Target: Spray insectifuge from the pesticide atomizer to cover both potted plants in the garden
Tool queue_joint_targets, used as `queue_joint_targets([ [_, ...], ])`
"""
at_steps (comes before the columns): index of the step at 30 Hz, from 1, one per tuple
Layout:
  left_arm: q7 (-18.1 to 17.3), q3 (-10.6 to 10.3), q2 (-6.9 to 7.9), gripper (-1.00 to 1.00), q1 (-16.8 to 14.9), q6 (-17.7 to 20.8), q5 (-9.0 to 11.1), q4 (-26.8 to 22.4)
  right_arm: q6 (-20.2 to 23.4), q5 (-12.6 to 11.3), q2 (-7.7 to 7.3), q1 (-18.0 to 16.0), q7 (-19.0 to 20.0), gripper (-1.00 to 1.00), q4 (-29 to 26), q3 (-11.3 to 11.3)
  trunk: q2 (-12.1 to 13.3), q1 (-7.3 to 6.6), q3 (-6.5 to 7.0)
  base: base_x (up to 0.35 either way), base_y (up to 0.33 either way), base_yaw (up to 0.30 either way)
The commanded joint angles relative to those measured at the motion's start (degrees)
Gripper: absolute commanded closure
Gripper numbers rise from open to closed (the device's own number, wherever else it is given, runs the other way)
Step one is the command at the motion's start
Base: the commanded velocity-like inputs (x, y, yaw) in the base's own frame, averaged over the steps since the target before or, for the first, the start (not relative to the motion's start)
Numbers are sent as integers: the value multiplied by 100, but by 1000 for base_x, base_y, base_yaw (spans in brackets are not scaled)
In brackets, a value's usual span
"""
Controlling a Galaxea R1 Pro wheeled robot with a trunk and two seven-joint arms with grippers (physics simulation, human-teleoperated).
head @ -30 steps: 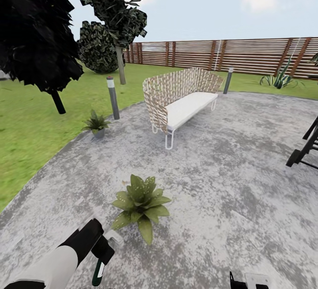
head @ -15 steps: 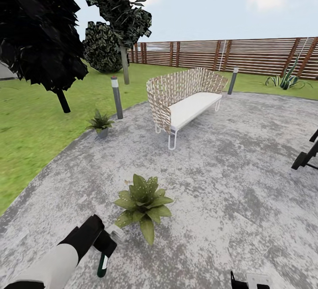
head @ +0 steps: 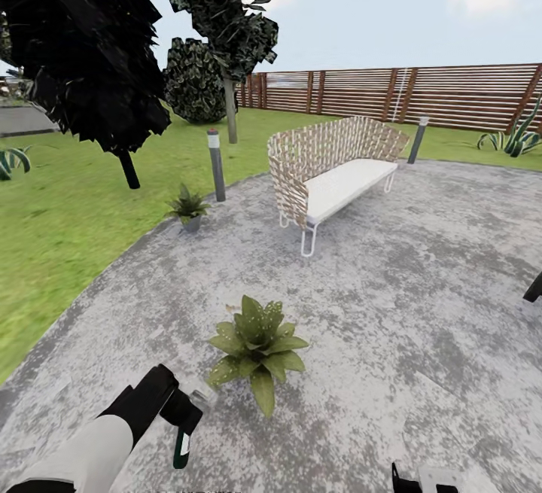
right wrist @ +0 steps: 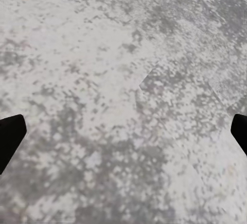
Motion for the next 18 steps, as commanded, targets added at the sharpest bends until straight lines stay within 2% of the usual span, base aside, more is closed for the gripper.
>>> queue_joint_targets([
  [1,-45,-29,4,100,-2,9,-43,-11,-20,62,-1,-6,-39,-100,10,-25,-2,-1,-5,0,0,276],
  [4,-44,-30,4,100,-1,9,-43,-11,-20,62,-1,-4,-39,-100,10,-25,-2,-1,-5,72,-107,143],
  [13,-43,-38,3,100,-1,9,-43,-5,-20,62,-1,-4,-39,-100,10,-25,-2,-1,-5,132,-235,8],
  [18,-37,-39,4,100,-1,9,-58,-3,-20,62,-1,-7,-39,-100,10,-25,-2,-1,-5,66,-243,206],
])
